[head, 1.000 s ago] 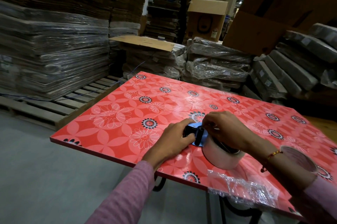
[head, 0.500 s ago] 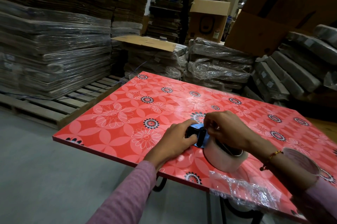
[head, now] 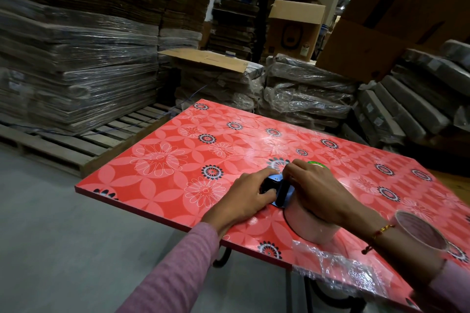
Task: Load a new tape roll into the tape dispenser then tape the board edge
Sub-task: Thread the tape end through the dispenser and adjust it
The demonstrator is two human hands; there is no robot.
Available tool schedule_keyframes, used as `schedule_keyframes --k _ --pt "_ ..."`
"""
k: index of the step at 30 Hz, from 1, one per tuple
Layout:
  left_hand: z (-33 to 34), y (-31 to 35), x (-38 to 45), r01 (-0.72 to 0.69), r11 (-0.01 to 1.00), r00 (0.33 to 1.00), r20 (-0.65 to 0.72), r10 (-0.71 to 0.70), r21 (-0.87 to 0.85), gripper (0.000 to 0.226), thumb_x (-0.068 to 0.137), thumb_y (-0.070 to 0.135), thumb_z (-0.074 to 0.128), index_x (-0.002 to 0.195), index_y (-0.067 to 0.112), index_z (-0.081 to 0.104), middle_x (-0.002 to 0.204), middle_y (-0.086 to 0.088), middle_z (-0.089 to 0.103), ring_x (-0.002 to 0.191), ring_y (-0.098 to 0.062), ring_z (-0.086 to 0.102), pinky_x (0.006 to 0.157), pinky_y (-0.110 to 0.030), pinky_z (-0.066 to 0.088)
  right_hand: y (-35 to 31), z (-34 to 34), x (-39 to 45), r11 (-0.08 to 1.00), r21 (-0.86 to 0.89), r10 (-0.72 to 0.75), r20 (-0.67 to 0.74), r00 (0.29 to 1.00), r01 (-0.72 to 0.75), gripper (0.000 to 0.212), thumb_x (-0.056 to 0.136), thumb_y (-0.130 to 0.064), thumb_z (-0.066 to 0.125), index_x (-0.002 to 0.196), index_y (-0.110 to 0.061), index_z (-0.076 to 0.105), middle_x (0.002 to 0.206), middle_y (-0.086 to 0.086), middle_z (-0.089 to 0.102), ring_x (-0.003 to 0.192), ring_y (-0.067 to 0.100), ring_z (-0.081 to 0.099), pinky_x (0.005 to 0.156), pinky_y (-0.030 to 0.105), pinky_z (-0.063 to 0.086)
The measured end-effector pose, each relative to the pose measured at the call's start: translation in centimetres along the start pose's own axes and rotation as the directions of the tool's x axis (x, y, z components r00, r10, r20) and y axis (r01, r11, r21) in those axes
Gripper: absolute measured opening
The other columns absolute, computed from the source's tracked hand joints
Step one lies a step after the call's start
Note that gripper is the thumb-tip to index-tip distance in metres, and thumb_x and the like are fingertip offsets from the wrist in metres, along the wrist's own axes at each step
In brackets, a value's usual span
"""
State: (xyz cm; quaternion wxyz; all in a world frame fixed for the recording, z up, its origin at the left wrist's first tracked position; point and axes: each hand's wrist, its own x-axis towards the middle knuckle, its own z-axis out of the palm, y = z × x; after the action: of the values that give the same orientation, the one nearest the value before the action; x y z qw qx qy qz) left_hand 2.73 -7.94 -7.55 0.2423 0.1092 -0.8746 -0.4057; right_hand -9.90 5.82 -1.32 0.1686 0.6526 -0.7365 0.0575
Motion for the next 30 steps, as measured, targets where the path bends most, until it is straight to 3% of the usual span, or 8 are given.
schedule_keyframes --k 6,9,13,21,28,30 --pt "0.0 0.0 0.0 -0.024 1.000 1.000 -0.009 0.024 -0.005 0.044 0.083 0.026 0.056 0.127 0.027 0.058 0.080 0.002 0.060 0.064 -0.012 0.051 0.061 -0.029 0.040 -0.2 0.1 -0.2 1.000 0.000 -0.028 -0.070 0.997 0.028 0.022 0.074 -0.003 0.047 0.088 -0.013 0.061 0.083 0.004 0.058 0.068 0.033 0.056 0.054 0.045 0.045" --pt "-0.1 0.0 0.0 -0.028 1.000 1.000 -0.011 0.028 -0.001 0.045 0.079 0.029 0.054 0.124 0.029 0.059 0.078 0.004 0.059 0.062 -0.011 0.050 0.061 -0.030 0.041 -0.2 0.3 -0.3 0.999 0.013 -0.039 -0.100 0.994 0.041 0.027 0.073 -0.007 0.041 0.087 -0.013 0.063 0.081 0.004 0.058 0.068 0.032 0.056 0.053 0.041 0.044" --pt "-0.1 0.0 0.1 -0.024 1.000 1.000 0.002 0.024 -0.006 0.043 0.079 0.029 0.053 0.121 0.030 0.059 0.082 0.004 0.061 0.069 -0.015 0.052 0.068 -0.035 0.046 0.0 0.5 -0.5 0.998 0.056 -0.031 -0.122 0.992 0.038 0.033 0.074 -0.013 0.037 0.090 -0.014 0.066 0.081 0.003 0.059 0.068 0.030 0.057 0.055 0.039 0.045" --pt "0.1 -0.1 0.2 -0.010 1.000 1.000 0.005 0.010 0.008 0.050 0.079 0.036 0.052 0.129 0.028 0.057 0.095 -0.005 0.070 0.077 -0.022 0.060 0.072 -0.036 0.049 0.8 0.1 0.2 0.985 0.164 0.056 -0.060 0.997 -0.045 0.020 0.081 0.001 0.058 0.091 -0.014 0.066 0.087 0.004 0.066 0.075 0.030 0.062 0.062 0.044 0.050" --pt "0.0 0.0 0.1 -0.012 1.000 1.000 0.024 0.011 0.025 0.046 0.088 0.031 0.059 0.133 0.032 0.052 0.102 -0.006 0.070 0.087 -0.025 0.063 0.077 -0.037 0.050 1.2 0.5 -0.2 0.996 0.092 0.001 -0.024 1.000 0.002 0.026 0.080 0.002 0.060 0.097 -0.018 0.057 0.090 0.002 0.060 0.074 0.030 0.055 0.061 0.045 0.046" --pt "0.0 0.0 0.1 0.014 1.000 0.997 0.071 -0.015 0.020 0.054 0.084 0.044 0.065 0.134 0.036 0.048 0.110 -0.002 0.070 0.097 -0.024 0.064 0.084 -0.038 0.052 1.3 0.6 -0.3 0.997 0.079 -0.007 -0.027 1.000 0.009 0.025 0.080 -0.002 0.058 0.098 -0.019 0.054 0.092 0.002 0.059 0.075 0.030 0.054 0.061 0.046 0.047"
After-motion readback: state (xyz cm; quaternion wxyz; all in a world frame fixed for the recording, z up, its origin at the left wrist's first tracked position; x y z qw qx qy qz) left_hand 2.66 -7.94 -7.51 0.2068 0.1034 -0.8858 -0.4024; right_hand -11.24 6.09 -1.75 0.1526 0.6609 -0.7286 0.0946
